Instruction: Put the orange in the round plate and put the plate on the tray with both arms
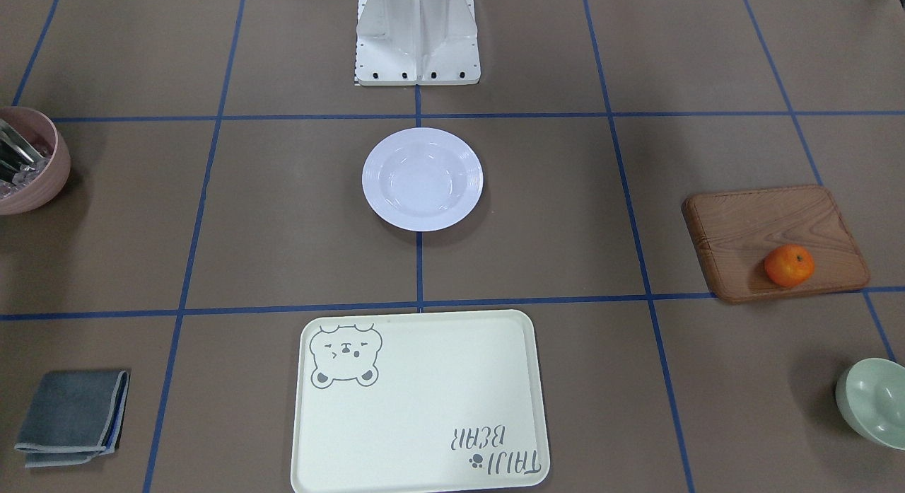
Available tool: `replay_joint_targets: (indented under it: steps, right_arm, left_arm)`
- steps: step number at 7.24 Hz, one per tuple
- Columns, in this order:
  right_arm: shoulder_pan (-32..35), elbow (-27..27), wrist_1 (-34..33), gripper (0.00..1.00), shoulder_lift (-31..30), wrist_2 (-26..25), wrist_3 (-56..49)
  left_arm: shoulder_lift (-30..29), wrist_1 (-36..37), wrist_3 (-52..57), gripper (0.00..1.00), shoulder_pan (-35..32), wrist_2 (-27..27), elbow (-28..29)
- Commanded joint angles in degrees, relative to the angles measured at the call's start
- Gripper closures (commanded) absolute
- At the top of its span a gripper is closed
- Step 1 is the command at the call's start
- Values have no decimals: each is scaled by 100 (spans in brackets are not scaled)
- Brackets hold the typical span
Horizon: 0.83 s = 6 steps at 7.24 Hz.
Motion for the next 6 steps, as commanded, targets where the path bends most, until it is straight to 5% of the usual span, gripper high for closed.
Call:
replay_joint_targets:
  steps: [1,4,6]
  right_arm:
    - [0,-115,1038,0,-263,71,243]
    - [-550,-63,1396,0,57,63,1013]
    - [-1560,138,1387,0,498,-618,3221]
  left_arm:
    - [-169,-219,5,2,0,-26,150]
    - [-327,-904,-274,2,348,0,124]
    - [-319,-1123,-1490,2,1209,35,141]
